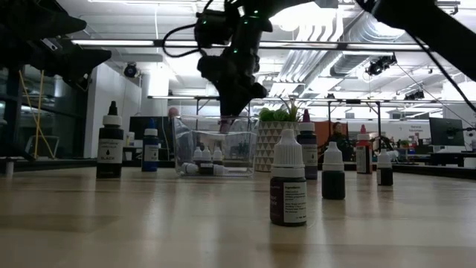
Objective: Pick & Place food coloring
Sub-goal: Put the small red food coloring bottle into the transparent bin
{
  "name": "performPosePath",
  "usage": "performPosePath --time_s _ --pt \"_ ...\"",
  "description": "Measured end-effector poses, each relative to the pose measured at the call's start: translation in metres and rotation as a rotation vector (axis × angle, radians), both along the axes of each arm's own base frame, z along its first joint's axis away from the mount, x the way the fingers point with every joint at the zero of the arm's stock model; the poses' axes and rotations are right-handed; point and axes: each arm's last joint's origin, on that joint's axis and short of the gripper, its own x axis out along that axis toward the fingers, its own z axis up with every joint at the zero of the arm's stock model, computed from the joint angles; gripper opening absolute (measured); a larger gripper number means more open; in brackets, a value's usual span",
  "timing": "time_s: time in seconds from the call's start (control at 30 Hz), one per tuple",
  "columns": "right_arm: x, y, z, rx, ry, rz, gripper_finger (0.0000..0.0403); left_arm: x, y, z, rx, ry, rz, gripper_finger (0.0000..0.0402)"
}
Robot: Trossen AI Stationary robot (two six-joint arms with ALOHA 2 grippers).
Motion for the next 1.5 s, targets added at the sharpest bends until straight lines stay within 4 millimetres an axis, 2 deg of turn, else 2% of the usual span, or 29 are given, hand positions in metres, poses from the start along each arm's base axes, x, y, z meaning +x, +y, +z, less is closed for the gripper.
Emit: performPosePath --time_s 0.17,0.33,0.8,1.0,1.5 --pt "0.006 -0.001 -0.002 0.062 0.04 -0.046 0.0068 0.0 0.0 0.0 0.0 0.0 0.0 0.0271" --pt "0.003 0.0 -0.01 0.082 0.119 -0.109 0.0068 0.0 0.0 0.0 0.0 0.0 0.0 0.0271" --pt "0.006 0.014 -0.017 0.146 0.132 -0.249 0.0068 0.0 0.0 0.0 0.0 0.0 0.0 0.0271" --pt "0.012 0.02 -0.03 0.187 0.153 -0.264 0.0068 0.0 0.0 0.0 0.0 0.0 0.0 0.0271" --pt "0.016 0.022 -0.037 0.225 0.15 -0.267 0.0068 0.0 0.0 0.0 0.0 0.0 0.0 0.0271"
